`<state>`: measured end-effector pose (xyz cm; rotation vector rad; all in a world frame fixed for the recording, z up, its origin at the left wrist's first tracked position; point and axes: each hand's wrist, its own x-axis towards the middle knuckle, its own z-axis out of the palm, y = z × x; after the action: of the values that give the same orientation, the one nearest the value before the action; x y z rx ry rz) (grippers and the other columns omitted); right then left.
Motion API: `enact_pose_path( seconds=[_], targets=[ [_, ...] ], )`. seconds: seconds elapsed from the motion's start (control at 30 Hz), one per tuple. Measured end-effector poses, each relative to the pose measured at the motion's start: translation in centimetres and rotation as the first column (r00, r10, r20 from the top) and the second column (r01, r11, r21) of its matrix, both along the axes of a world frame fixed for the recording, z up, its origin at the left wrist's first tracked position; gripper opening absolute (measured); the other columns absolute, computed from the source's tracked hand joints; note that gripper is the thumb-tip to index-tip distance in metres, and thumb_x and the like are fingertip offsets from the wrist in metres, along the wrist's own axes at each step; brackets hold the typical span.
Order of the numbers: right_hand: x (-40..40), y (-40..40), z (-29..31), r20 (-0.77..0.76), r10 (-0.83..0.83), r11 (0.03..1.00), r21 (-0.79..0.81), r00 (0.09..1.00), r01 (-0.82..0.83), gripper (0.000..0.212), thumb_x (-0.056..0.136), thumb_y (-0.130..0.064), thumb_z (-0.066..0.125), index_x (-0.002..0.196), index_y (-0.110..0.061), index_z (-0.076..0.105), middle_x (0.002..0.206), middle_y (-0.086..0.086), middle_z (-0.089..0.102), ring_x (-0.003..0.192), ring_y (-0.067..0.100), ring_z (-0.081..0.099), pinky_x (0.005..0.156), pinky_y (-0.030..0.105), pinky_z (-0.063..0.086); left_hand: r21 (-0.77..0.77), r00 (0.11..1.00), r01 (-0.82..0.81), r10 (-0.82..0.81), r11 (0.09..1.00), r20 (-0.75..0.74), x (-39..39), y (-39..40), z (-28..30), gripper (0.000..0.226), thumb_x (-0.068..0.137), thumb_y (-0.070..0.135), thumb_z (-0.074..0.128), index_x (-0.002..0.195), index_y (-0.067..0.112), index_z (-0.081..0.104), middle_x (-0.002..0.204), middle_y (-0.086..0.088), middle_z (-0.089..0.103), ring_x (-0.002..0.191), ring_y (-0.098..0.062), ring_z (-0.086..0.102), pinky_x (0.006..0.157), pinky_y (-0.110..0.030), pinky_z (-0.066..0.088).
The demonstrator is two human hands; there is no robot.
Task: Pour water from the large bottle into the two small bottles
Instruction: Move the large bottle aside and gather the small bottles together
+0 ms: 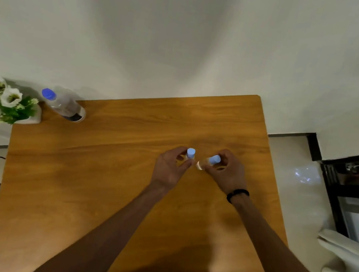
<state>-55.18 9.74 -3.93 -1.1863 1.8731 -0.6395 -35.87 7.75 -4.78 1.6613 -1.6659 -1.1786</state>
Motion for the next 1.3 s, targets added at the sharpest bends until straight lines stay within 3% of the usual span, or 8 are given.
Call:
enact_pose_path(
  seconds=[0.13, 0.37, 0.53, 0.7, 0.83, 0.9, 1.03, 1.3],
  targets=[
    [-4.5, -5.7, 0.3, -0.067, -0.016, 0.998, -0.07, 0.998, 0.011, 0.039, 0.074, -0.03, 0.091, 0.098, -0.017, 0.063, 0.091, -0.005, 0.069, 0.082, 0.013, 0.068, 0.068, 0.026, 0.056, -0.065, 0.998, -0.018, 0.014, 0.998, -0.065, -4.2, -6.4, 0.2, 0.039, 0.091, 0.028, 0.079, 0.127, 0.013, 0.071, 0.116, -0.001, 0.076, 0.096, -0.014, 0.072, 0.083, -0.033, 0.062],
    [-9.4, -14.0, -0.6, -0.204, -0.055, 0.985, -0.174, 0.977, 0.019, 0.026, 0.081, -0.032, 0.082, 0.09, -0.021, 0.059, 0.076, -0.016, 0.06, 0.068, 0.002, 0.056, 0.058, 0.015, 0.038, -0.158, 0.997, -0.02, 0.008, 0.987, -0.077, -10.7, -14.5, -0.7, 0.037, 0.093, 0.032, 0.075, 0.126, 0.016, 0.071, 0.114, 0.003, 0.077, 0.093, -0.012, 0.073, 0.077, -0.028, 0.062],
    [-10.8, -18.2, -1.9, -0.214, -0.095, 0.979, -0.197, 0.972, 0.052, 0.021, 0.082, -0.028, 0.078, 0.09, -0.017, 0.062, 0.083, -0.004, 0.068, 0.077, 0.015, 0.063, 0.063, 0.025, 0.046, -0.17, 0.998, -0.057, 0.052, 0.984, -0.035, -13.7, -17.0, -2.1, 0.038, 0.095, 0.033, 0.073, 0.13, 0.017, 0.068, 0.118, 0.002, 0.075, 0.086, -0.013, 0.074, 0.079, -0.038, 0.061],
    [-11.3, -20.4, -2.9, -0.211, -0.09, 0.983, -0.178, 0.973, 0.052, 0.019, 0.08, -0.022, 0.078, 0.09, -0.011, 0.067, 0.089, 0.001, 0.073, 0.085, 0.022, 0.068, 0.075, 0.036, 0.056, -0.199, 0.991, -0.136, 0.135, 0.971, -0.019, -15.3, -18.2, -3.3, 0.038, 0.094, 0.028, 0.074, 0.129, 0.014, 0.069, 0.118, 0.0, 0.076, 0.091, -0.017, 0.074, 0.079, -0.024, 0.052],
    [-11.3, -21.1, -3.3, -0.227, -0.063, 0.985, -0.172, 0.972, 0.023, 0.017, 0.08, -0.022, 0.077, 0.088, -0.01, 0.068, 0.087, 0.001, 0.073, 0.084, 0.022, 0.069, 0.076, 0.037, 0.056, -0.201, 0.988, -0.157, 0.153, 0.967, -0.038, -16.2, -18.6, -3.8, 0.033, 0.094, 0.024, 0.074, 0.125, 0.012, 0.071, 0.115, -0.002, 0.076, 0.1, -0.019, 0.071, 0.083, -0.028, 0.056],
    [-11.2, -21.3, -3.6, -0.22, -0.048, 0.983, -0.183, 0.974, 0.008, 0.015, 0.082, -0.022, 0.077, 0.088, -0.011, 0.069, 0.088, 0.0, 0.074, 0.083, 0.02, 0.069, 0.076, 0.033, 0.056, -0.19, 0.986, -0.166, 0.161, 0.968, -0.04, -16.6, -18.8, -4.0, 0.032, 0.094, 0.024, 0.074, 0.124, 0.011, 0.071, 0.114, -0.002, 0.076, 0.101, -0.019, 0.071, 0.085, -0.034, 0.059],
    [-11.0, -21.7, -4.1, -0.217, -0.053, 0.978, -0.208, 0.975, 0.007, 0.011, 0.085, -0.021, 0.075, 0.092, -0.016, 0.069, 0.084, -0.007, 0.07, 0.075, 0.01, 0.063, 0.063, 0.005, 0.041, -0.184, 0.983, -0.185, 0.178, 0.965, -0.056, -17.3, -18.8, -4.4, 0.03, 0.094, 0.023, 0.075, 0.121, 0.01, 0.072, 0.112, -0.004, 0.077, 0.099, -0.022, 0.071, 0.084, -0.042, 0.059],
    [-10.9, -21.7, -4.4, -0.163, -0.075, 0.971, -0.238, 0.984, 0.034, 0.018, 0.081, -0.012, 0.076, 0.088, -0.023, 0.064, 0.075, -0.018, 0.062, 0.07, -0.007, 0.057, 0.063, -0.004, 0.037, -0.128, 0.969, -0.232, 0.219, 0.964, -0.113, -17.9, -18.8, -4.4, 0.032, 0.093, 0.019, 0.076, 0.123, 0.008, 0.071, 0.117, -0.006, 0.075, 0.106, -0.023, 0.07, 0.088, -0.043, 0.06]
  ],
)
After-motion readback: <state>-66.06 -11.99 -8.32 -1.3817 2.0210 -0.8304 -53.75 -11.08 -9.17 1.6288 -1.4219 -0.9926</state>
